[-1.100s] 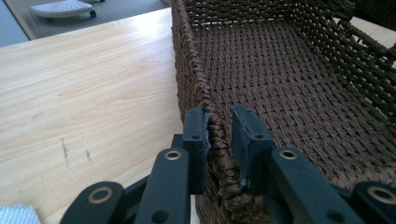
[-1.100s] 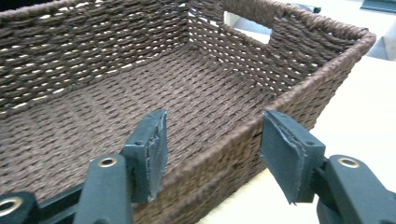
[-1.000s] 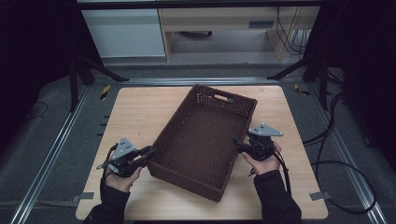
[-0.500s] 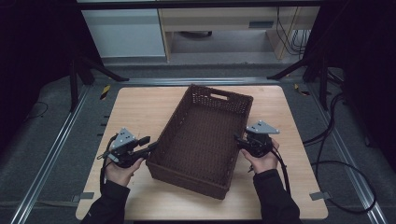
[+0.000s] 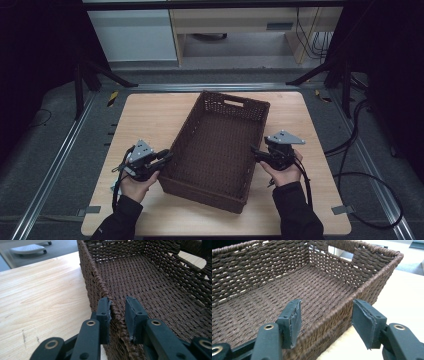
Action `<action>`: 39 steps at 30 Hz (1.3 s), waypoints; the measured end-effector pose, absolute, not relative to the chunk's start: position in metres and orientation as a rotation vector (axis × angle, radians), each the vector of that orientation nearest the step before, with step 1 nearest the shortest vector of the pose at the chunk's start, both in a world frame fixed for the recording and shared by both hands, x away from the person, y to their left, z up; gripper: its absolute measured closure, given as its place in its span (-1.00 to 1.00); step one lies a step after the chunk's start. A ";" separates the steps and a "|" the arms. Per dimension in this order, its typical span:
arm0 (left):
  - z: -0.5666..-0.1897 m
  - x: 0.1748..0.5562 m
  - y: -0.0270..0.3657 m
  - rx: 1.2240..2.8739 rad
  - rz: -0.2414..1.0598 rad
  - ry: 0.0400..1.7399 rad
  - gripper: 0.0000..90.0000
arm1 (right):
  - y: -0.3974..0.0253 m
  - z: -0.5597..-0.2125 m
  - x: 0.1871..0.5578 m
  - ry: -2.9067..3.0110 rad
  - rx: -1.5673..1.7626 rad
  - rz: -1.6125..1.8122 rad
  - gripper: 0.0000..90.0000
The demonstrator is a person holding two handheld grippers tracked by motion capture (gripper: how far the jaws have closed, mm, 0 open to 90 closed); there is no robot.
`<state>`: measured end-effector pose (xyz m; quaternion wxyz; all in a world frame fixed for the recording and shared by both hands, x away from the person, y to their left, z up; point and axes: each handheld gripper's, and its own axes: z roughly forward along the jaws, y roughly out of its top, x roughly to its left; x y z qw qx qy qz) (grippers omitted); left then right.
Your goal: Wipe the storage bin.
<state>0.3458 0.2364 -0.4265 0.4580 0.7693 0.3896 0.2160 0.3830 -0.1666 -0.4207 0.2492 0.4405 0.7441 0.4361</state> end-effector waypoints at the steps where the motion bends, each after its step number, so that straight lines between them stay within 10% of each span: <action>1: -0.427 0.343 0.236 1.896 0.533 0.957 0.60 | -0.167 -0.421 0.382 2.034 1.203 1.189 -0.12; 16: -0.419 0.365 0.236 1.862 0.533 0.980 0.26 | -0.157 -0.428 0.401 2.047 1.163 1.133 0.24; 22: -0.424 0.363 0.228 1.896 0.505 0.945 0.52 | -0.157 -0.425 0.401 2.031 1.161 1.156 0.04; 39: -0.427 0.345 0.216 1.890 0.525 0.958 0.41 | -0.162 -0.430 0.396 2.098 1.221 1.180 -0.02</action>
